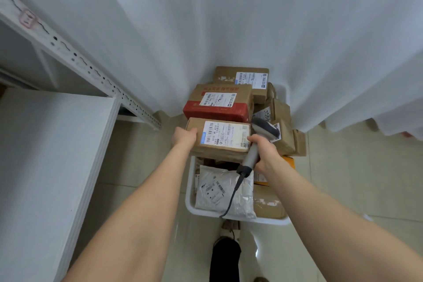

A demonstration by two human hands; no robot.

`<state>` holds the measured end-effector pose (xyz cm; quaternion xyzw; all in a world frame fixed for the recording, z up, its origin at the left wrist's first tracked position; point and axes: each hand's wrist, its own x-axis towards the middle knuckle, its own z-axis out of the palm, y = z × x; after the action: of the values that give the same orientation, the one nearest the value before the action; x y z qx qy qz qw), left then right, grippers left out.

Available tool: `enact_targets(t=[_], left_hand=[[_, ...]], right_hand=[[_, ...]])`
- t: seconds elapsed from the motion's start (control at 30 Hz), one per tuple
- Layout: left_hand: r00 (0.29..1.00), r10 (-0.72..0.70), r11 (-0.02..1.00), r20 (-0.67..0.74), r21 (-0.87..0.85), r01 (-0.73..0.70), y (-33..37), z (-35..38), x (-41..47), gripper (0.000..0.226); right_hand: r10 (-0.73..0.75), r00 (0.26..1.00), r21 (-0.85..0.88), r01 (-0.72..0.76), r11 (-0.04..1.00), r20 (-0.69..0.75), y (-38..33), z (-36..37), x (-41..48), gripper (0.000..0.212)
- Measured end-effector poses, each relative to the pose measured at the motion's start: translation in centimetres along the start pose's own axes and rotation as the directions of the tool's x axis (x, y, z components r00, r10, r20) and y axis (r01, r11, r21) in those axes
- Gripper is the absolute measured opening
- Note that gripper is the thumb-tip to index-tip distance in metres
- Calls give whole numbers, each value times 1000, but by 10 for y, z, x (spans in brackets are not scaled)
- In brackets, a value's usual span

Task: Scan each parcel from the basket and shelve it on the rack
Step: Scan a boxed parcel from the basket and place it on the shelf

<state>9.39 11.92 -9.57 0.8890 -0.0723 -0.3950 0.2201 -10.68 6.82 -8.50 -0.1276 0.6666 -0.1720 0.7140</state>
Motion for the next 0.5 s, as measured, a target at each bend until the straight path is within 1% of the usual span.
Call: enact_targets(t=[0.07,0.17,0.23,0.27,0.33,0.37,0.43,0.5], left_hand=[[999,25,998,-24,-50,-27,11,-19,-25,53],[996,69,981,-56,-178,-78,27,-49,-67,54],[989,114,962,-93,-239,-133,36,-70,-98,61],[984,149,948,-101,-268,-171,40,-80,-114,60],[972,220,898,-87,-372,-237,45,-98,-148,45],[965,250,867,-76,-426,-258,47,-107,-166,41],[951,302,828,-69,-476,-297,50,-125,-202,47],[941,331,814,-74,-483,-324,52,-144,-238,52]], right_hand=[[-29,999,2,29,1000,13,-8,-3,-27,39],[-64,997,12,63,998,51,-20,-7,-70,40],[-84,993,29,82,996,82,-26,-10,-100,41],[-94,991,43,90,995,99,-28,-12,-116,41],[-116,984,76,106,991,136,-30,-18,-149,39],[-126,980,88,113,990,156,-30,-22,-165,37],[-155,968,105,136,985,198,-30,-30,-198,35],[-213,950,130,187,974,228,-30,-39,-230,38]])
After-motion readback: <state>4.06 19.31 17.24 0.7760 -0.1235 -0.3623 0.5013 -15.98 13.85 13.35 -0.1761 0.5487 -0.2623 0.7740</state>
